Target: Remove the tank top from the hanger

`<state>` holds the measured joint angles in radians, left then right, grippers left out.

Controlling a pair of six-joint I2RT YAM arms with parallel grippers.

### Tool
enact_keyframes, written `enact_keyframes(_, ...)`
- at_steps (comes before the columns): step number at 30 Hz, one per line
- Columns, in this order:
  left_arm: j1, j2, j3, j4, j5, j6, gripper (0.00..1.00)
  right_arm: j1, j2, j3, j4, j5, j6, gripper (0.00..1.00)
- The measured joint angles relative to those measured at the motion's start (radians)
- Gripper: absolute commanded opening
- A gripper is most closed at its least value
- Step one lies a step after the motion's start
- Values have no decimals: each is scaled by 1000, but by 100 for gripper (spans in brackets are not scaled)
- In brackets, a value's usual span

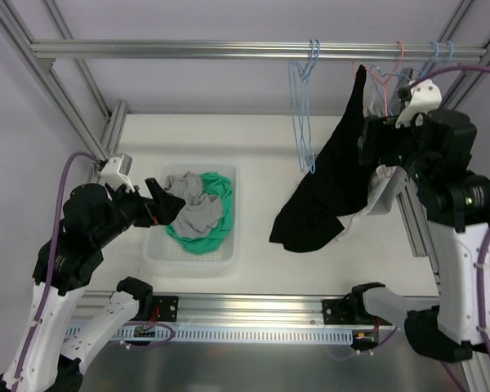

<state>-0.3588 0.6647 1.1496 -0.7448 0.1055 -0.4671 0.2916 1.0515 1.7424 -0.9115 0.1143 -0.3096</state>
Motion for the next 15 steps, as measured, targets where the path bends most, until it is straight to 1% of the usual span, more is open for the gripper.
enact_keyframes(1,0,-31,-19,-11,22,11,99,-56,46,32,-2,0,-10,90)
enact_keyframes(2,0,-50,-35,-26,36,17,99,-86,82,53,-4,-3,-13,85)
enact_keyframes(4,0,-93,-83,-55,69,42,99,-153,171,101,-10,-14,-29,82)
enact_keyframes(7,0,-149,-159,-96,113,86,99,-208,274,153,2,-37,-51,76)
enact_keyframes(8,0,-165,-179,-108,124,94,99,-222,296,158,10,-49,-56,72)
enact_keyframes(12,-1,-242,-239,-141,161,118,99,-301,376,192,33,-113,-60,65)
enact_keyframes(15,-1,-279,-242,-144,178,121,99,-345,430,223,62,-182,-46,54)
